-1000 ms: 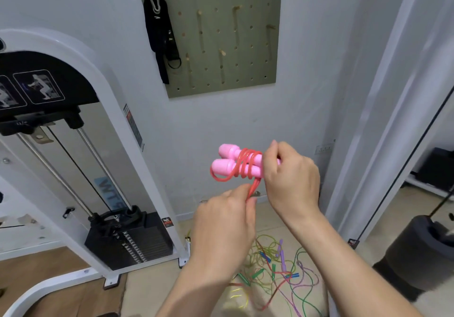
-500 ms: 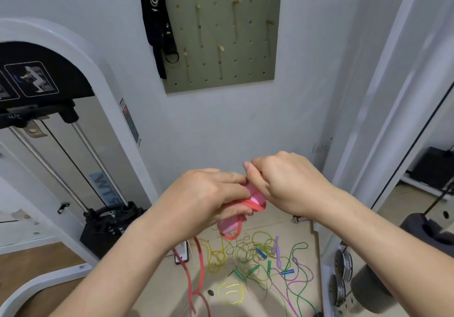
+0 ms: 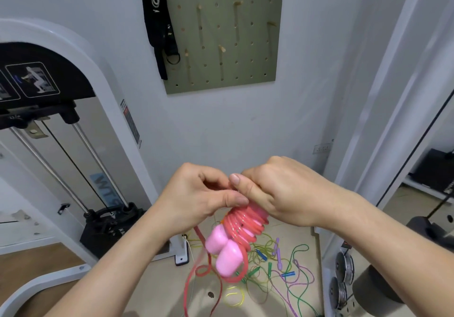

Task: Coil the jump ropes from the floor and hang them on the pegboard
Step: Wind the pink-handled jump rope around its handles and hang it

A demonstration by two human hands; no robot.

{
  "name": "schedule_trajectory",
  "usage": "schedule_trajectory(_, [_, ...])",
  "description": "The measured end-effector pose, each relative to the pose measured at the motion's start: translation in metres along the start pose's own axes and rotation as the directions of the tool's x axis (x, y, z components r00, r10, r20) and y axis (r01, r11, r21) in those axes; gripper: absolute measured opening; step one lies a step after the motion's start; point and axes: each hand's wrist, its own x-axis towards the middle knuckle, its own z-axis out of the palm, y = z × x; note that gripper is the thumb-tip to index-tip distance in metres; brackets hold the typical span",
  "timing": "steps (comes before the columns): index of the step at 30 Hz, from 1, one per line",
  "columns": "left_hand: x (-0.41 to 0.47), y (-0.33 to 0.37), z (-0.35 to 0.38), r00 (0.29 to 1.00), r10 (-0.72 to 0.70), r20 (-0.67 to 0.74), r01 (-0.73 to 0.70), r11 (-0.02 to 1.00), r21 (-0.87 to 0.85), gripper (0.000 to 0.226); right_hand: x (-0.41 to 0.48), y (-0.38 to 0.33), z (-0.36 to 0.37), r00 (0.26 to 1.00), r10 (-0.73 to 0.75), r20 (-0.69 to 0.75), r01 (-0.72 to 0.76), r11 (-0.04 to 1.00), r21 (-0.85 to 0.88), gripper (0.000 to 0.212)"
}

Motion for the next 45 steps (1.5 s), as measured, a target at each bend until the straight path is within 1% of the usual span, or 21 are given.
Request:
schedule_trajectory(3, [0.004,-0.011,-0.005,0.982,-0.091,0.168,0.138,0.944,-0.299,0.086,0.003,-0.008,-0.002,1.000,-0.007,-0.024,0.014,0.952,0.304,0.051])
schedule_trajectory(5, [0.008,-0.019,0.000,0.962,-0.047,0.268,0.170,0.873,-0.457,0.078,0.004,-0.014,0.002,0.999,0.012,-0.052,0.017,0.856,0.517,0.054])
schedule_trajectory(6, [0.008,-0.019,0.005,0.964,-0.047,0.260,0.173,0.856,-0.486,0.071,0.004,-0.016,0.004,0.998,0.033,-0.057,0.007,0.806,0.592,0.056])
schedule_trajectory(9, [0.008,-0.037,0.009,0.976,-0.138,0.169,0.210,0.804,-0.556,0.068,0.005,-0.019,0.012,0.980,0.179,-0.090,-0.044,0.630,0.775,0.055])
schedule_trajectory(11, [0.004,-0.050,0.012,0.972,-0.221,0.076,0.208,0.672,-0.711,0.035,0.006,-0.015,0.015,0.931,0.345,-0.116,-0.068,0.479,0.875,0.048])
schedule_trajectory(13, [0.001,-0.055,0.017,0.955,-0.293,0.050,0.220,0.584,-0.781,0.040,0.007,-0.015,0.019,0.878,0.466,-0.104,-0.072,0.345,0.936,0.038])
schedule_trajectory(15, [0.000,-0.050,0.025,0.959,-0.280,0.034,0.205,0.608,-0.767,0.017,0.008,-0.019,0.024,0.846,0.527,-0.078,-0.064,0.244,0.968,0.035])
schedule_trajectory(16, [-0.003,-0.045,0.029,0.966,-0.255,0.041,0.200,0.640,-0.742,0.017,0.009,-0.022,0.027,0.833,0.549,-0.071,-0.053,0.205,0.977,0.035])
schedule_trajectory(18, [-0.005,-0.036,0.035,0.966,-0.260,-0.001,0.186,0.694,-0.696,0.032,0.012,-0.024,0.031,0.789,0.609,-0.080,-0.022,0.158,0.987,0.034])
schedule_trajectory(20, [-0.007,-0.036,0.044,0.953,-0.222,-0.205,0.096,0.866,-0.491,0.034,0.015,-0.023,0.035,0.711,0.691,-0.129,0.000,0.183,0.983,0.034])
schedule_trajectory(22, [-0.009,-0.037,0.052,0.917,-0.084,-0.390,0.064,0.996,-0.064,0.023,0.016,-0.021,0.041,0.626,0.749,-0.215,0.012,0.267,0.964,0.035])
schedule_trajectory(24, [-0.009,-0.037,0.052,0.912,0.096,-0.399,0.029,0.954,0.297,0.027,0.017,-0.017,0.051,0.553,0.773,-0.310,-0.008,0.377,0.926,0.036])
schedule_trajectory(25, [-0.010,-0.036,0.050,0.911,0.151,-0.384,0.016,0.917,0.399,0.029,0.018,-0.014,0.054,0.513,0.778,-0.363,-0.032,0.440,0.898,0.036])
schedule_trajectory(28, [-0.017,-0.032,0.052,0.932,0.255,-0.258,-0.074,0.830,0.553,0.015,0.020,-0.006,0.054,0.397,0.748,-0.532,-0.134,0.620,0.773,0.034])
schedule_trajectory(30, [-0.023,-0.028,0.059,0.944,0.256,-0.208,-0.081,0.792,0.605,0.030,0.021,-0.002,0.052,0.374,0.681,-0.629,-0.208,0.723,0.659,0.032])
schedule_trajectory(34, [-0.023,-0.020,0.055,0.940,0.223,-0.257,0.002,0.751,0.661,0.027,0.019,-0.001,0.055,0.442,0.544,-0.713,-0.313,0.838,0.446,0.027])
schedule_trajectory(37, [-0.023,-0.015,0.050,0.936,0.296,-0.189,-0.020,0.581,0.814,0.020,0.019,0.003,0.057,0.495,0.494,-0.715,-0.357,0.866,0.351,0.030])
schedule_trajectory(40, [-0.023,-0.008,0.046,0.931,0.330,-0.153,-0.053,0.538,0.841,0.024,0.019,0.007,0.051,0.621,0.422,-0.660,-0.406,0.894,0.190,0.025])
schedule_trajectory(41, [-0.022,-0.004,0.045,0.928,0.330,-0.173,-0.044,0.557,0.829,0.023,0.019,0.009,0.048,0.682,0.404,-0.610,-0.409,0.902,0.139,0.023])
schedule_trajectory(43, [-0.022,0.002,0.043,0.927,0.269,-0.261,0.014,0.671,0.742,0.017,0.018,0.011,0.044,0.791,0.370,-0.487,-0.386,0.920,0.071,0.021])
schedule_trajectory(45, [-0.021,0.005,0.041,0.941,0.140,-0.309,0.074,0.805,0.588,0.015,0.016,0.010,0.040,0.852,0.325,-0.410,-0.354,0.935,0.006,0.021])
